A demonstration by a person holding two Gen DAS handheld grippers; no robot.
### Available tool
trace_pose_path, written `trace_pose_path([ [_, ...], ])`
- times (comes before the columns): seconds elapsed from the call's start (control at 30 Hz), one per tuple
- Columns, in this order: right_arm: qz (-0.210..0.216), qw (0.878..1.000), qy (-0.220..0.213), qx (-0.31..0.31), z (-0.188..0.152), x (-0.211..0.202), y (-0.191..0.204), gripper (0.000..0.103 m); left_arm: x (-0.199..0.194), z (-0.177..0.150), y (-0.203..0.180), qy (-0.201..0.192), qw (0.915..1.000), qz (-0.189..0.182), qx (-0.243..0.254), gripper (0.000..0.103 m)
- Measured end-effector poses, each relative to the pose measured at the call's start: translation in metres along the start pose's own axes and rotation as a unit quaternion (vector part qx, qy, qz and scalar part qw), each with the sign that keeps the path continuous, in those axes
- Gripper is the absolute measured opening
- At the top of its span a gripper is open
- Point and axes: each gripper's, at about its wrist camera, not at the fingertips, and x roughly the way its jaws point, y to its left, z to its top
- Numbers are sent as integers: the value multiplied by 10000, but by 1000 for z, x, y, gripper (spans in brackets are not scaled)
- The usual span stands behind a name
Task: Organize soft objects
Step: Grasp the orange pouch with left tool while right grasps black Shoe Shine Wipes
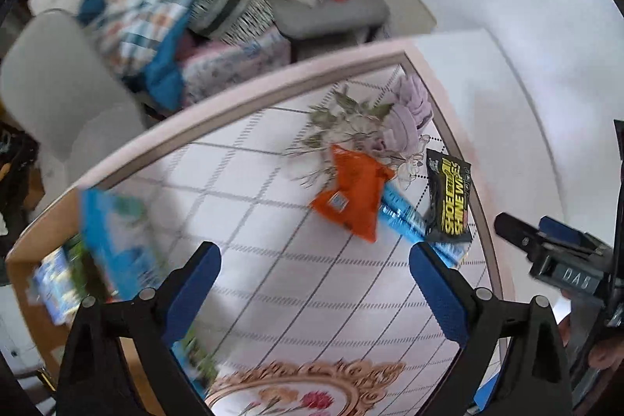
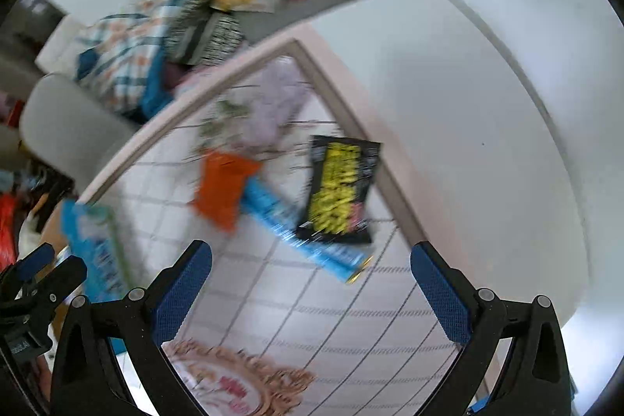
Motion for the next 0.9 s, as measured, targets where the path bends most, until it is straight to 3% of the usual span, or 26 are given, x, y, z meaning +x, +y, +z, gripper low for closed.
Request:
trace_pose_path([
  [0.13, -17, 9987, 472, 200, 25, 57, -18, 103, 55, 29, -20, 536, 9981, 100, 292, 97],
  [0.2, -16, 9975, 647, 297, 28, 78, -23, 103, 82, 36, -29, 817, 9959, 110, 384, 85],
  [0.27, 15, 9959, 809, 396, 36, 97, -29, 103, 106, 39, -37, 1072, 9927, 182, 516, 85],
  [0.4, 22, 9933, 1040, 497, 44, 123, -34, 103, 142, 41, -42, 1490, 9872, 202, 524, 62],
  [0.47, 76, 9916, 1170, 539, 45, 134, -34, 101, 148, 40, -40, 1527, 9869, 244, 453, 51],
  [0.53, 122, 9897, 1310, 562, 44, 145, -32, 99, 147, 39, -37, 1477, 9881, 226, 367, 50],
  [0.63, 59, 9881, 1444, 526, 44, 162, -28, 85, 140, 35, -35, 1368, 9898, 238, 308, 43],
  [0.7, -218, 9905, 1308, 352, 44, 163, -19, 71, 130, 32, -33, 1235, 9918, 246, 216, 41],
  [0.73, -335, 9912, 1245, 291, 43, 162, -15, 58, 124, 30, -31, 1179, 9926, 229, 173, 41],
  [0.9, -300, 9922, 1176, 283, 34, 162, -14, 52, 90, 18, -13, 895, 9959, 82, -49, 41],
])
